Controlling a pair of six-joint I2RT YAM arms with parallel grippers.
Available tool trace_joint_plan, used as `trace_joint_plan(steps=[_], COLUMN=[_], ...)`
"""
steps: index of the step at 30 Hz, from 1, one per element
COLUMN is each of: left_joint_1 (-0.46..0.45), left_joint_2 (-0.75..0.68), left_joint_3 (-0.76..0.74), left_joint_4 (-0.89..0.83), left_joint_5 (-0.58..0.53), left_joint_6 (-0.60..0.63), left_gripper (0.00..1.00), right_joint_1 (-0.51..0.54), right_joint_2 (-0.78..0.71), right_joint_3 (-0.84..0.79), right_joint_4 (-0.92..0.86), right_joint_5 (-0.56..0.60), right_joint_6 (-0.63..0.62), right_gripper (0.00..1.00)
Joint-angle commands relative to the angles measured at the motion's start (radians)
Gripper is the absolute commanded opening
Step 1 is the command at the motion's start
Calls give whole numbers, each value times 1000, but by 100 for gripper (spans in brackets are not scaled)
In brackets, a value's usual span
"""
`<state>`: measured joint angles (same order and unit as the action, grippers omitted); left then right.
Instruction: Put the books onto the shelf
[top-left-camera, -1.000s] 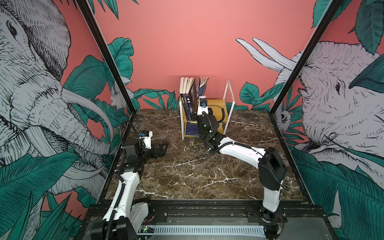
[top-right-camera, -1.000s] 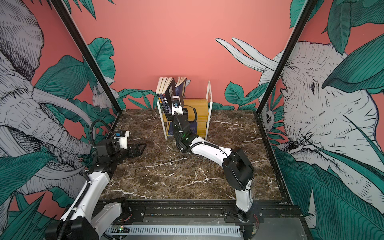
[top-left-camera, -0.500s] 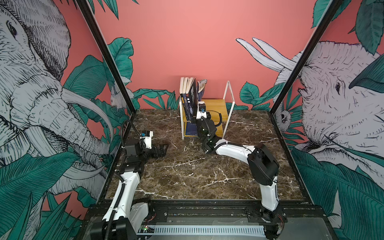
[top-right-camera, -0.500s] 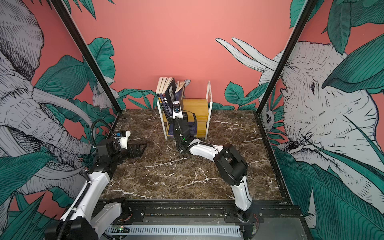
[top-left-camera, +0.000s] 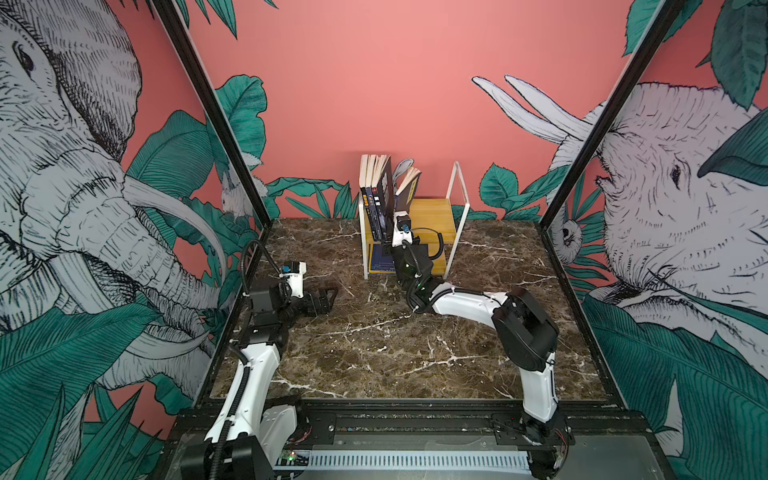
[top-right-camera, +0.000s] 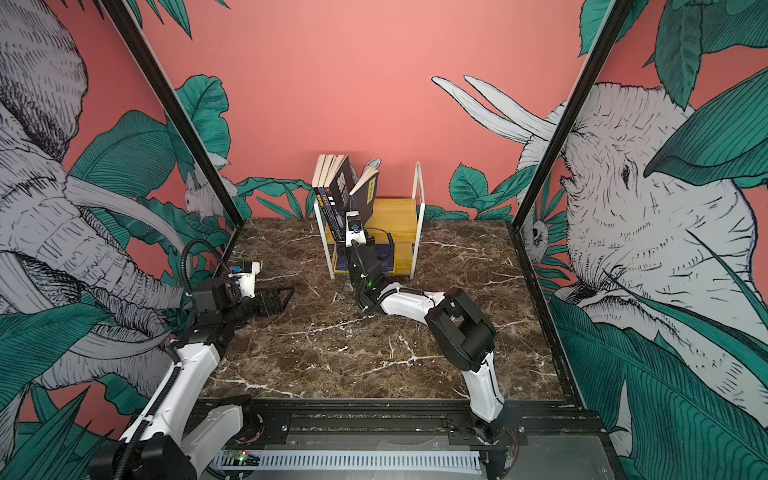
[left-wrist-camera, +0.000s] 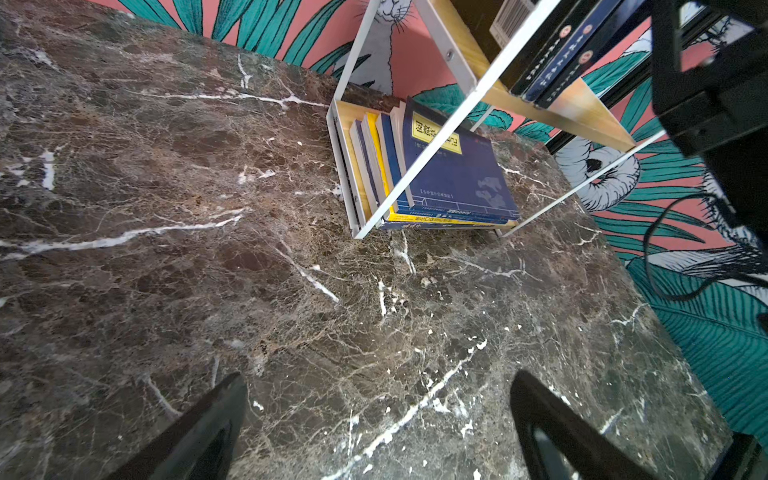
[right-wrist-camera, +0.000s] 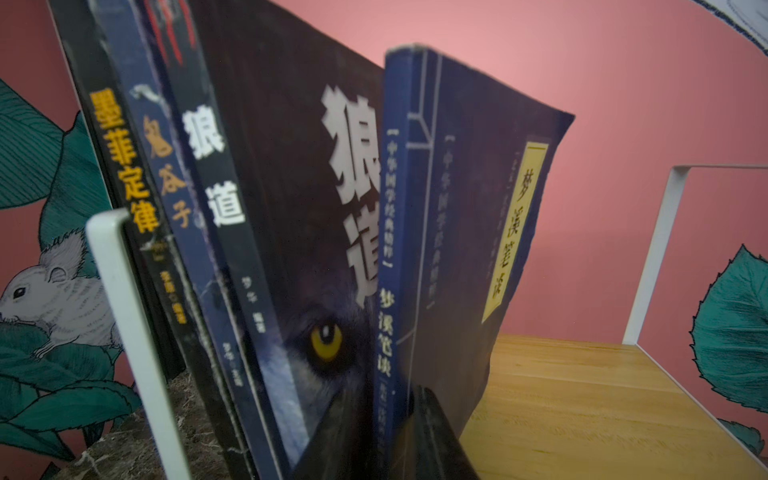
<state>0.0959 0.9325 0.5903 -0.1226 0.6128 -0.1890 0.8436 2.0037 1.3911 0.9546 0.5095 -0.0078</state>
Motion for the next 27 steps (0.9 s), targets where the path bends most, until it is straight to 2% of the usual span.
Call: trace_joint_plan(steps=[1, 5, 22, 25, 27], left_joint_1=[-1, 1, 4, 5, 5], left_joint_2=[-27, -24, -32, -31, -31], left_joint_3=[12, 25, 8, 12, 17], left_joint_4=[19, -5, 15, 5, 4], left_joint_5=[22, 16, 12, 13, 9], left_joint_6=[-7, -3, 2, 2, 2], left_gripper=[99, 99, 99, 99, 99], right_joint_1=[-1, -2, -5, -10, -12], right_joint_2=[-62, -80, -148, -149, -154], right_joint_3=[-7, -6, 23, 29, 32], right_joint_4=[20, -7, -206, -218, -231], right_joint_5=[-64, -77, -252, -222, -167], right_joint_6=[-11, -28, -169, -161, -150], right_gripper=[28, 20, 2, 4, 18])
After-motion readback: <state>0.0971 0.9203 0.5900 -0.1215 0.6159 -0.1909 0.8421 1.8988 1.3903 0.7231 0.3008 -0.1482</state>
